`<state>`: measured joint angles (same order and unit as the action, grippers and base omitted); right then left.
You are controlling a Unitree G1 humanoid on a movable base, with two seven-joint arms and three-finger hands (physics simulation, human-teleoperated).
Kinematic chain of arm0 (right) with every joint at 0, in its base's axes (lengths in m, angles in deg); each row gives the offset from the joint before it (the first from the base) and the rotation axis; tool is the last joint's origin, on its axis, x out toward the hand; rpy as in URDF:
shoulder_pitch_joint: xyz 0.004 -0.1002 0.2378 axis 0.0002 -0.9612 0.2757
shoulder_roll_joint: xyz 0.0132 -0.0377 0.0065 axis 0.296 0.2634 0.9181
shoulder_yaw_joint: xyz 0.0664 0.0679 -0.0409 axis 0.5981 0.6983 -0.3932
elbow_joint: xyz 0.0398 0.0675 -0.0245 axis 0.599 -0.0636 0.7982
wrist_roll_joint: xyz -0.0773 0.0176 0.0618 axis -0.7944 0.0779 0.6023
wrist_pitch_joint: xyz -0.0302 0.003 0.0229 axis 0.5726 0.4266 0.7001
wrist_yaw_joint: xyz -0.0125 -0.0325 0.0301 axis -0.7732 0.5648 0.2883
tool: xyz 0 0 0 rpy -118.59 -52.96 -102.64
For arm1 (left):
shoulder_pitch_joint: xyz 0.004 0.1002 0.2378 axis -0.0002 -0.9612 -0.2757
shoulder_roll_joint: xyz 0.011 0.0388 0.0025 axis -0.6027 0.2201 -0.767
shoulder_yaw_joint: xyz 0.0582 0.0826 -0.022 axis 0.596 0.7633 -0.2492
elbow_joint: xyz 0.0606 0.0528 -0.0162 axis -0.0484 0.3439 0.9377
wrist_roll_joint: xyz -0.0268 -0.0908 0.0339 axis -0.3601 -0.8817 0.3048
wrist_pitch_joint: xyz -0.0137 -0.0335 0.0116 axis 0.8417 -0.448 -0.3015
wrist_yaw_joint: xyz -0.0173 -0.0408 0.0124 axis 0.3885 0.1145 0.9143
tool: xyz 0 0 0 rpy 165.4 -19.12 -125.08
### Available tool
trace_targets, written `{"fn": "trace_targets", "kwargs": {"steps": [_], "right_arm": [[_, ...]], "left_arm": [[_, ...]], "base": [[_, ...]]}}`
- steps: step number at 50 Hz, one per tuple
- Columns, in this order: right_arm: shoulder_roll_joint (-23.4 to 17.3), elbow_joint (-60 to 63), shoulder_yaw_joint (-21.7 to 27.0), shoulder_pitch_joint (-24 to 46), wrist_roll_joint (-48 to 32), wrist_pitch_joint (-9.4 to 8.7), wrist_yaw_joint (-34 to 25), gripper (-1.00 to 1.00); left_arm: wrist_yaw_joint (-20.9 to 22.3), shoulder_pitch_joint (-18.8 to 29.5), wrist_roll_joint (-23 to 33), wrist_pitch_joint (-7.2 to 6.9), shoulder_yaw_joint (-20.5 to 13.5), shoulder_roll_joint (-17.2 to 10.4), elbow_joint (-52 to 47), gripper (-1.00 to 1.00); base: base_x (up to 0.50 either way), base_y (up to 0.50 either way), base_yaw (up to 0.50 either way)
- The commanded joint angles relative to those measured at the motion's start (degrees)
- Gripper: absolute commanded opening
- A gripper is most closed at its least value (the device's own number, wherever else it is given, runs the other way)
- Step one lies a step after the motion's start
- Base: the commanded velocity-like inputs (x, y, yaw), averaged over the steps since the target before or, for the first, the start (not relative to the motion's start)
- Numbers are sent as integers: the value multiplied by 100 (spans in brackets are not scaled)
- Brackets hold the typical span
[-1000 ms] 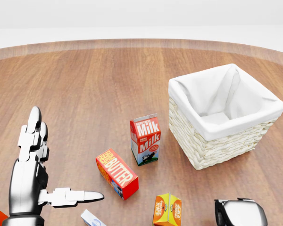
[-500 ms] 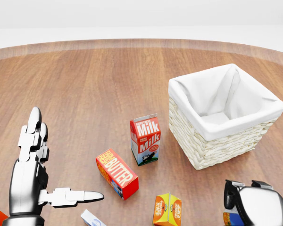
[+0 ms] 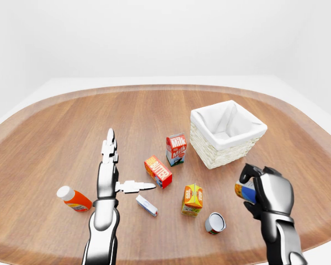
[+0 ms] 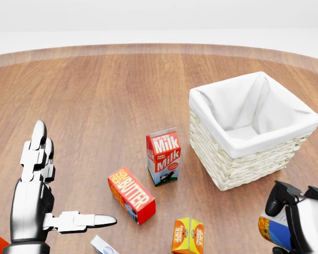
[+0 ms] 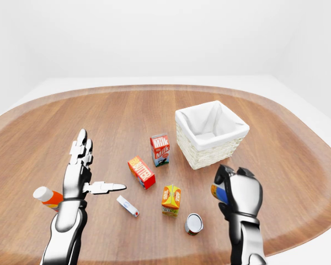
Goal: Pick up the alphabet soup and the tomato sauce, and put them in the basket.
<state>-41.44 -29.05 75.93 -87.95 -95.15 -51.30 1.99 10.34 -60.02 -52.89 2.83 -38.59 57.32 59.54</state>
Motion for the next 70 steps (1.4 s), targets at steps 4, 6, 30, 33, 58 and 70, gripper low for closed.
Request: {"fn": "trace_targets", "kwargs": {"steps": [4,6,30,33,58,70], "right_arm": [[307,916,189,-8,459,0,30,-100],[316,1005,172,19,667,0,20,-100],[18,1162,-130,1290,1147,0,-667,-100],[-34,1190,-190,1509,1121,0,-801,-100],[-679,-692,-514,3642,1144,-817,-874,-100],[-955,-2975,-772,4779,980,-664,19,-100]], "left_arm": [[-6,-8,-35,0,-15,2,-8,100],[-7,-6,-36,0,-14,3,-28,100],[7,20,-56,0,-19,-1,9,100],[10,12,-50,0,-6,4,-39,100],[22,6,-56,0,-3,0,22,100],[20,28,-68,0,-11,-1,38,100]], "base": [[0,0,0],[0,0,0],[0,0,0],[0,0,0],[0,0,0],[0,0,0]]}}
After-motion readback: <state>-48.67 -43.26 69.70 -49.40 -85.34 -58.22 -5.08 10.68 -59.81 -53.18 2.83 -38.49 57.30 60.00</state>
